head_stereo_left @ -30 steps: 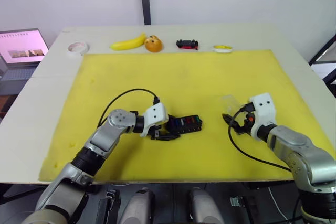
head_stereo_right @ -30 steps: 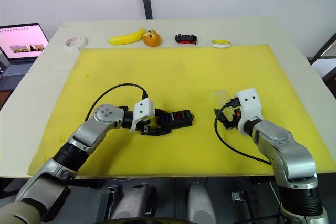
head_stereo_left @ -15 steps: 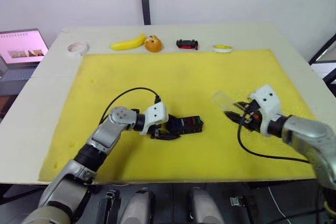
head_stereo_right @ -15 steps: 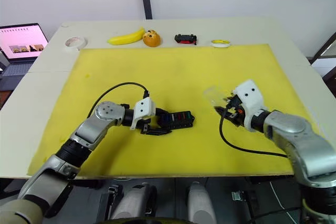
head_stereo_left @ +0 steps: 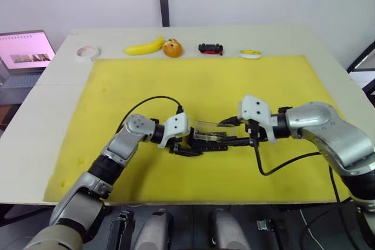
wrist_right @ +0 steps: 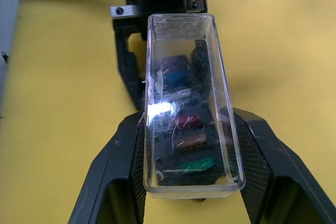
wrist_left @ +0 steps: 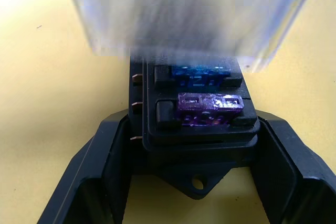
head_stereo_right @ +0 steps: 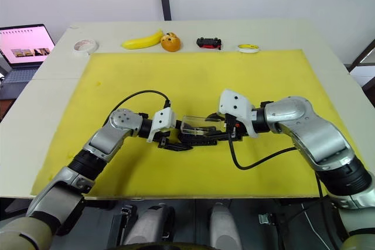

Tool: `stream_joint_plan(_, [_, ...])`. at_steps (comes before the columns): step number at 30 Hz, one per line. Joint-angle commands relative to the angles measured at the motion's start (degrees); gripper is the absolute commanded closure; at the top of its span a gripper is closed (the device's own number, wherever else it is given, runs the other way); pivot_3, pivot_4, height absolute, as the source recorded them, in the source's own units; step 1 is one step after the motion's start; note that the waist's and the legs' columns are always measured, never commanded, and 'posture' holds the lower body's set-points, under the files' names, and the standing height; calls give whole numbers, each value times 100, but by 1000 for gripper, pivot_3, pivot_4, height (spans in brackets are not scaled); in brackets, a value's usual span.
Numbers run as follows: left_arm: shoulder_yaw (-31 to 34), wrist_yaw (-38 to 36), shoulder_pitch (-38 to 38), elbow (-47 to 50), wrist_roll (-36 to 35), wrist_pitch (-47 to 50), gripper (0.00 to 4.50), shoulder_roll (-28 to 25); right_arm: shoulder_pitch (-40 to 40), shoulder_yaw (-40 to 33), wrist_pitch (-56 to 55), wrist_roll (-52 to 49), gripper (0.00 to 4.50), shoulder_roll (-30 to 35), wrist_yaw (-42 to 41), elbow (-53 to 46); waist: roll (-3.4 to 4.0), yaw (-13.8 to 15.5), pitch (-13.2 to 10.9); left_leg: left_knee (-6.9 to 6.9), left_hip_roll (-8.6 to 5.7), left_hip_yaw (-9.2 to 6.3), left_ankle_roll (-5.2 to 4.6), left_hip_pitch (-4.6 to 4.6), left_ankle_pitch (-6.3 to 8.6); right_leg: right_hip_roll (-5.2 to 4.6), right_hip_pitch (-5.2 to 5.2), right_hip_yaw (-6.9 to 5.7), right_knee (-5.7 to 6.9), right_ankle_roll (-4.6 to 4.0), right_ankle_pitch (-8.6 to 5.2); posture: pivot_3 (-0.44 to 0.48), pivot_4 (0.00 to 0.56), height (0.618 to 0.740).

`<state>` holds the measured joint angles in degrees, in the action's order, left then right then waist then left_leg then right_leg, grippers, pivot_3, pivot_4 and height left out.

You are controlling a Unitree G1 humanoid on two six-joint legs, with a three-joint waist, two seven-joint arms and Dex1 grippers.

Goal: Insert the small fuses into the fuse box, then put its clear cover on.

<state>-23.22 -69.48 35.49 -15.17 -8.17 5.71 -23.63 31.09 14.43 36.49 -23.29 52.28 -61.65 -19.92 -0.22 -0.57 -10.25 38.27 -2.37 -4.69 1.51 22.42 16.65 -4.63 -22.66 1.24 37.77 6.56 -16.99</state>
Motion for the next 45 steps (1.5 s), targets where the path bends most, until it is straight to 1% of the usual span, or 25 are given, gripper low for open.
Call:
stream_joint_plan(1, [17, -99, 4, -1, 67, -23, 1938, -6, 151, 38, -345, 218, 2802, -69, -215, 102, 0, -7, 0, 0, 0, 0, 0, 0, 0, 0, 0, 0, 0, 0, 0, 0, 150, 740])
stream_joint_plan(11, [25, -201, -4, 19, 52, 20, 1938, 23, 255, 183, -576, 581, 2802, -288, -469, 341, 0, -9, 0, 0, 0, 0, 1, 0, -1, 1, -2, 1, 1, 0, 0, 0, 150, 740])
stream_joint_plan(21, [52, -210, -19, 66, 27, 118, 1938, 23, 44, 149, -713, 681, 2802, -314, -521, 288, 0, -8, 0, 0, 0, 0, 3, 0, -2, 1, -3, 1, 1, 0, 0, 0, 150, 740])
stream_joint_plan(34, [54, -248, -46, 105, 30, 134, 1938, 20, -85, 198, -1128, 960, 2802, -435, -549, 582, 0, -9, 0, 0, 0, 0, 5, 0, -3, 2, -3, 1, 1, 0, 0, 0, 150, 740])
stream_joint_plan(45, [34, -253, -111, 200, 24, 137, 1938, 22, -36, 165, -955, 888, 2802, -454, -651, 739, 0, -10, 0, 0, 0, 0, 5, 0, -3, 2, -3, 1, 2, 0, 0, 0, 150, 740])
